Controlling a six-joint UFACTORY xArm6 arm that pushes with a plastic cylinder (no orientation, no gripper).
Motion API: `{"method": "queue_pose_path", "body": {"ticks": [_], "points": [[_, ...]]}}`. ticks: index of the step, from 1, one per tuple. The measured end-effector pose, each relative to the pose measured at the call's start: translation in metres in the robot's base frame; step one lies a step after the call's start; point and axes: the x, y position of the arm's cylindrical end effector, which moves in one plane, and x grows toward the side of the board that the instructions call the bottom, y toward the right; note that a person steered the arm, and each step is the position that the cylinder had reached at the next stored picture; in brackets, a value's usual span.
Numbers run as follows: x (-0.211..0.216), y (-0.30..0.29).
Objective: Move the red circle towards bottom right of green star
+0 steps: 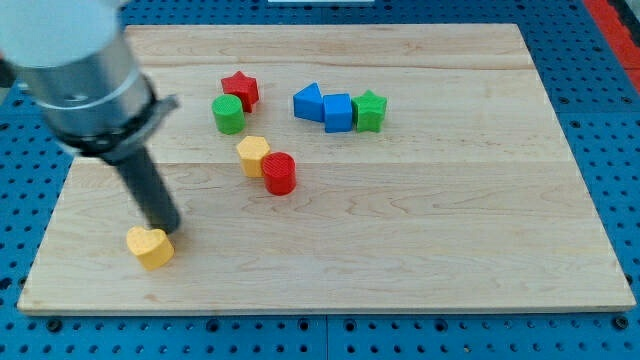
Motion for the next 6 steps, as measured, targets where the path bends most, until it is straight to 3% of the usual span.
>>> {"method": "queue_pose_path", "body": {"ticks": [1, 4, 6], "points": [[-0.015, 0.058], [-0.103, 0.099], [-0.119, 0.182]]}}
